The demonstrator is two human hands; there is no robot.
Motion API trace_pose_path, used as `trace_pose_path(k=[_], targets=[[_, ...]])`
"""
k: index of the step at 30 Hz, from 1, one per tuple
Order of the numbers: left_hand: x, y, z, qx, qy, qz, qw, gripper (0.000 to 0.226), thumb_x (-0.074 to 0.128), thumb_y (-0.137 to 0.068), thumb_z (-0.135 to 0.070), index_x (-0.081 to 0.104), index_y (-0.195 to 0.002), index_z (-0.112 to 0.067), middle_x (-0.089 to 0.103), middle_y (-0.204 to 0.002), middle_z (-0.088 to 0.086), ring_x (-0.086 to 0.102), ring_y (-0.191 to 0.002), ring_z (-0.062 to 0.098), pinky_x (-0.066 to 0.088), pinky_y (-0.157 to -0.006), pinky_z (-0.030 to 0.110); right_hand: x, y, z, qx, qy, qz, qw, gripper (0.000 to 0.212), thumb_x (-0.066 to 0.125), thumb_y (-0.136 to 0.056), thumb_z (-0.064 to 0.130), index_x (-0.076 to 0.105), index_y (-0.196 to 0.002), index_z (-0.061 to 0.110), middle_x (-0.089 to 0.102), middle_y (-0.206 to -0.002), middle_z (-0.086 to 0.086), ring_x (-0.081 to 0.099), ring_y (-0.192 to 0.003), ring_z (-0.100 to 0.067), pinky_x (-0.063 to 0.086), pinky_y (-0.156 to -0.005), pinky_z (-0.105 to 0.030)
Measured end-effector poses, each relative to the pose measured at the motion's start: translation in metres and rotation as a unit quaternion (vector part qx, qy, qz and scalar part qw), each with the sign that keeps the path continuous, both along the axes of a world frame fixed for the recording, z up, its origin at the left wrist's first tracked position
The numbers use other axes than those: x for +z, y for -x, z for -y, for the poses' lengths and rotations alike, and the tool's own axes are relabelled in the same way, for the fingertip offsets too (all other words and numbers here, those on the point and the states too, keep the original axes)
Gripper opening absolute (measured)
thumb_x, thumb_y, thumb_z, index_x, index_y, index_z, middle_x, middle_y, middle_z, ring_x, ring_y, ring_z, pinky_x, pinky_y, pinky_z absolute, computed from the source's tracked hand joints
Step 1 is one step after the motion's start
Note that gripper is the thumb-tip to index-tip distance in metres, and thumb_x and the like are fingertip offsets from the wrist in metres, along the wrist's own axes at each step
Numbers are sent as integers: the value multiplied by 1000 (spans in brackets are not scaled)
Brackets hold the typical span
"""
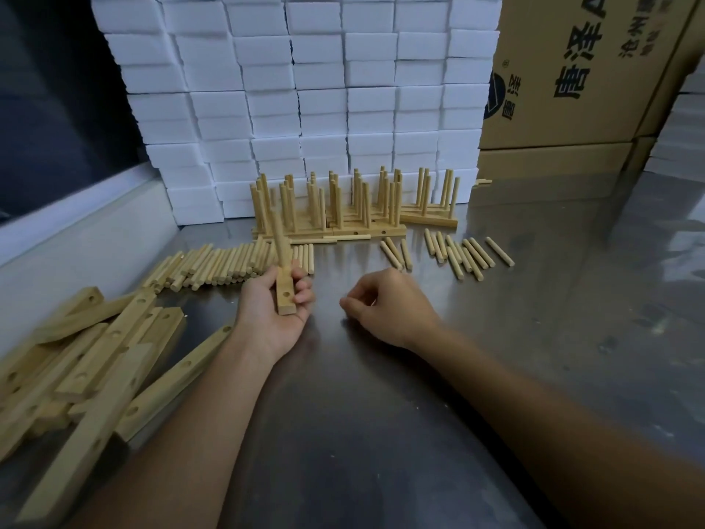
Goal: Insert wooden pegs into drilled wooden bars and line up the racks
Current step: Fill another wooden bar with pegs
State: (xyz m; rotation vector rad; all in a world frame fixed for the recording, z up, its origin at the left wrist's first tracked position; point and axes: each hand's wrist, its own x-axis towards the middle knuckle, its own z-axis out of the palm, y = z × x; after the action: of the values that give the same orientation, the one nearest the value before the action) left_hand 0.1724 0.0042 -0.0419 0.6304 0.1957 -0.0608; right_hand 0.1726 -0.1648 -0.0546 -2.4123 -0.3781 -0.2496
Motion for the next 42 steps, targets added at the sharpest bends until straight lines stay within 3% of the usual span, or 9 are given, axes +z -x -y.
trace_pose_path(k=[9,13,16,22,27,29,33,37,42], targets=[[-2,-6,-5,8,54,28,998,31,35,-103,-22,53,-119,-2,48,-63,2,40,-48,12,37,-44,23,1,-56,-47,-102,75,10,992,35,61,-84,66,68,-91,31,58,-74,11,56,-71,-9,36,-55,-24],[-3,-8,-4,5,57,27,998,31,34,-102,-22,54,-115,-2,49,-63,3,40,-48,13,37,-45,24,1,-83,-69,-153,58,-10,986,49,48,-89,70,67,-94,25,67,-85,3,63,-82,-18,45,-69,-32],[-3,-10,-3,2,52,25,998,30,35,-102,-22,54,-113,-2,48,-65,3,40,-49,13,36,-48,24,5,-94,-76,-170,63,-25,983,38,56,-89,59,67,-94,23,69,-92,-1,65,-89,-22,50,-77,-35],[-4,-9,-2,9,46,24,999,30,36,-101,-22,56,-113,-2,49,-64,3,41,-48,13,37,-47,24,14,-92,-78,-157,63,-33,985,18,69,-85,34,65,-89,17,68,-89,-3,65,-84,-23,54,-69,-33],[-2,-7,-1,10,40,20,999,30,37,-102,-24,56,-112,-2,48,-64,3,40,-49,13,35,-48,24,18,-77,-60,-133,75,-38,988,19,68,-88,28,54,-84,17,55,-79,-2,60,-83,-24,44,-62,-32],[-2,-6,0,11,29,22,999,29,37,-102,-24,55,-112,-3,48,-63,3,39,-48,12,33,-45,23,18,-67,-50,-87,69,-41,993,14,61,-95,27,59,-98,13,56,-85,-2,58,-85,-24,41,-66,-32],[-3,-5,1,8,3,24,1000,32,35,-102,-26,54,-114,-3,47,-63,2,37,-47,11,29,-41,21,20,-42,-22,4,46,-23,999,34,46,-101,11,47,-135,7,58,-107,-5,56,-93,-20,46,-75,-29],[-4,-4,2,12,0,25,1000,37,32,-95,-17,54,-120,-1,48,-63,5,37,-47,13,30,-41,23,11,-18,4,17,-66,-17,998,22,36,-106,21,53,-120,20,49,-79,7,45,-67,-5,31,-55,-20],[-3,-2,6,5,-57,41,998,33,34,-95,-15,53,-119,-1,49,-63,4,38,-48,13,30,-41,23,6,-4,13,15,-157,28,987,30,40,-106,37,57,-99,13,51,-74,2,47,-65,-10,43,-62,-34]])
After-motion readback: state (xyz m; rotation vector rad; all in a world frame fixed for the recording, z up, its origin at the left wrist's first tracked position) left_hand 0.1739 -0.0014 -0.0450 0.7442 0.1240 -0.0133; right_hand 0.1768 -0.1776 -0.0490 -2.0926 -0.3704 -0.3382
